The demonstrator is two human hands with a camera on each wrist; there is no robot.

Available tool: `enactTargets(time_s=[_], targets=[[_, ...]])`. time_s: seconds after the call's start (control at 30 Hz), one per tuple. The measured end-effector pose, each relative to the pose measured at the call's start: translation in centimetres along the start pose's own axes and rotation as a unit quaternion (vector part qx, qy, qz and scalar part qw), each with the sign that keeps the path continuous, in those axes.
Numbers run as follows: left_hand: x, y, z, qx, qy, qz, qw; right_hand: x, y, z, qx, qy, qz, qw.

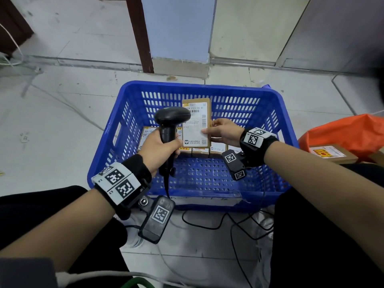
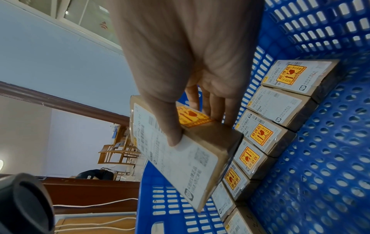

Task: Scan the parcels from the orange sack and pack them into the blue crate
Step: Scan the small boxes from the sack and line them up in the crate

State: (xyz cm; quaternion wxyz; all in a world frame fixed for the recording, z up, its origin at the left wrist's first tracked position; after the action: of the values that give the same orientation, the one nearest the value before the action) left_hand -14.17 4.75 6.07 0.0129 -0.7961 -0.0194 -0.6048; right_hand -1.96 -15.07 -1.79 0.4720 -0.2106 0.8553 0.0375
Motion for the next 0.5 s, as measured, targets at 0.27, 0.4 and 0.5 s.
enactTargets(time_s=[0.27,0.4,0.5], targets=[[1.0,-2.9,0.2,0.018,0.018,-0.034,0.999,1.9,2.1,1.8,0.01,0.054,-0.145,0.988],[1.6,-4.4,0.6,0.026,0.027,-0.058,0.998,3.5,4.8,3.5,-0.008,0.123,-0.286,0.95],[1.6,-5.9,1.3,0.044,0.031,-0.06,0.997,5.0,8.1,5.5,-0.08,0.174,-0.343,0.92]])
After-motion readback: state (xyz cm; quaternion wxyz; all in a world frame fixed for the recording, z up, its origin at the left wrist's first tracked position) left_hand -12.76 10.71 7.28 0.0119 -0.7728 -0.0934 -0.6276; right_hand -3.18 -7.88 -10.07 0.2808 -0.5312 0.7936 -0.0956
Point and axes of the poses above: each hand's wrist, its own z-axis towards the middle knuckle, its own y-axis out of the palm, x = y × z, the point moved 2 cm from there along z, towards the middle knuckle, and after that the axes turned 9 degrees about -z, right-handed, at the moved point
